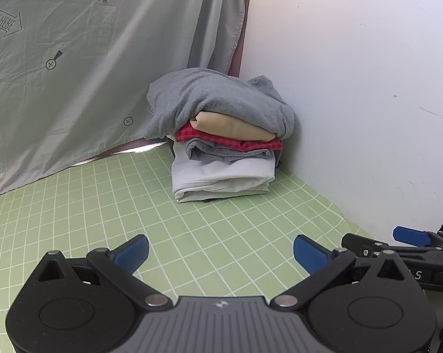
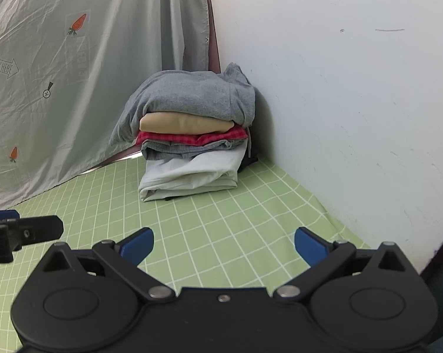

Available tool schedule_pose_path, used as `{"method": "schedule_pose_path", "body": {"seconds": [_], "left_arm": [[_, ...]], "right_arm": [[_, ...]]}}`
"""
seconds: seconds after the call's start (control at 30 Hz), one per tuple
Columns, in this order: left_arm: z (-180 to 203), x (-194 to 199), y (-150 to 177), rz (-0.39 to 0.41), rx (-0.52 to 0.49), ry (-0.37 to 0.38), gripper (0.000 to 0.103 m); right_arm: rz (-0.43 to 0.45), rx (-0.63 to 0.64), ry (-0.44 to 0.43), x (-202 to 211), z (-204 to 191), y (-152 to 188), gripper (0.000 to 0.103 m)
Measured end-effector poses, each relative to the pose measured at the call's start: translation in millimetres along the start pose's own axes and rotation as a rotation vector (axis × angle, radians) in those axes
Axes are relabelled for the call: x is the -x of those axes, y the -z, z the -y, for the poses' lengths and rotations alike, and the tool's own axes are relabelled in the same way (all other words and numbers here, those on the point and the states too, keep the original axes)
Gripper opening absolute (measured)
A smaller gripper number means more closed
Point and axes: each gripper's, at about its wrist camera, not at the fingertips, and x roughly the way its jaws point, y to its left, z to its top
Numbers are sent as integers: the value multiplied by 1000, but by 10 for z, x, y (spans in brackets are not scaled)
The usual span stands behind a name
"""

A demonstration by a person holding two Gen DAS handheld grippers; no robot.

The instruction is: Fold clothes

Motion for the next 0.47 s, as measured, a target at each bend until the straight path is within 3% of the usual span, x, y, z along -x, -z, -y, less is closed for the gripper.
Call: {"method": "schedule_pose_path", "body": {"seconds": [0.47], "left_arm": [[10,-7,-8,10,-27,1,103]], "right_arm": [[26,7,14,83,-22,-15,103]]}}
